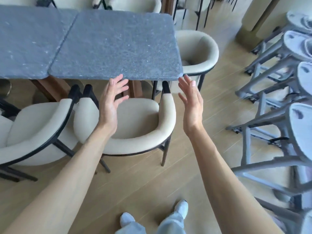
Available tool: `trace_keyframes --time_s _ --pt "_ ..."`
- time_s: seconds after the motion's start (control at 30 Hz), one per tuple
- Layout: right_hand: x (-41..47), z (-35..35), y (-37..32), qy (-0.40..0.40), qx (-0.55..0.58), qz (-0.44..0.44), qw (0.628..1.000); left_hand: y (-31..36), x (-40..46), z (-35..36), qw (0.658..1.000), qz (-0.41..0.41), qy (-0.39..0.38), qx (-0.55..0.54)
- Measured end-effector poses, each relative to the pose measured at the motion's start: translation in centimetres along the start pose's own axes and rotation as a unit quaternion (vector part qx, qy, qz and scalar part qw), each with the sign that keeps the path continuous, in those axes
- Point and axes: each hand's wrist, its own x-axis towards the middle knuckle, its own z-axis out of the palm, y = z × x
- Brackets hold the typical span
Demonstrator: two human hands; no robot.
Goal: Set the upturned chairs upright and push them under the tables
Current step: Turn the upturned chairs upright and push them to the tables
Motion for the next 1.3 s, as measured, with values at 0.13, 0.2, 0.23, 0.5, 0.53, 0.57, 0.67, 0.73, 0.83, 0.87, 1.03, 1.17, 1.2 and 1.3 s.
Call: trace_keyframes --time_s 0.13,0.2,0.23,0.5,0.53,0.57,0.67,0.73,0.83,0.87,1.03,1.17,1.2,1.3 --pt "1.3 -5.9 -4.8 0.009 -0.019 -0.036 0.999 3.5 -0.2 6.2 0.998 0.054 -0.033 0.015" --pt "2.1 -9.0 -6.6 0.014 -0.017 -0.056 0.998 4.5 -0.1 10.2 0.996 0.076 -0.052 0.02" --pt "2.5 -10.5 -7.5 0.016 -0.016 -0.061 0.998 4.9 -0.1 12.3 0.994 0.083 -0.061 0.022" --pt "7.6 -23.3 -13.1 0.04 -0.026 -0.096 0.994 6.7 1.1 29.4 0.987 0.118 -0.103 -0.021" --pt "8.5 -24.7 -13.7 0.046 -0.032 -0.102 0.993 6.8 1.5 31.4 0.987 0.12 -0.103 -0.024" --pt "9.6 -26.1 -14.2 0.053 -0.037 -0.108 0.992 6.9 2.1 33.3 0.987 0.124 -0.103 -0.027" --pt "13.0 -29.4 -14.8 0.064 -0.043 -0.115 0.99 6.9 4.2 37.9 0.985 0.126 -0.11 -0.04" --pt "15.5 -30.8 -14.8 0.066 -0.042 -0.112 0.991 6.4 6.2 40.3 0.984 0.131 -0.111 -0.039" --pt "20.4 -31.9 -14.2 0.053 -0.041 -0.106 0.992 4.9 10.2 42.8 0.986 0.131 -0.098 -0.034" --pt "22.5 -31.9 -14.0 0.045 -0.04 -0.104 0.993 4.4 12.0 43.5 0.987 0.133 -0.084 -0.034" --pt "34.9 -28.2 -13.5 -0.056 -0.034 -0.087 0.994 2.6 21.6 44.8 0.988 0.143 0.031 -0.05" --pt "44.6 -22.7 -13.4 -0.181 -0.024 -0.079 0.98 3.0 28.3 42.7 0.974 0.158 0.153 -0.05" --pt "46.7 -21.6 -13.2 -0.209 -0.017 -0.075 0.975 3.2 29.5 41.9 0.97 0.161 0.178 -0.043" --pt "52.2 -18.9 -12.5 -0.273 0.01 -0.059 0.96 3.6 31.9 40.7 0.958 0.162 0.237 -0.001"
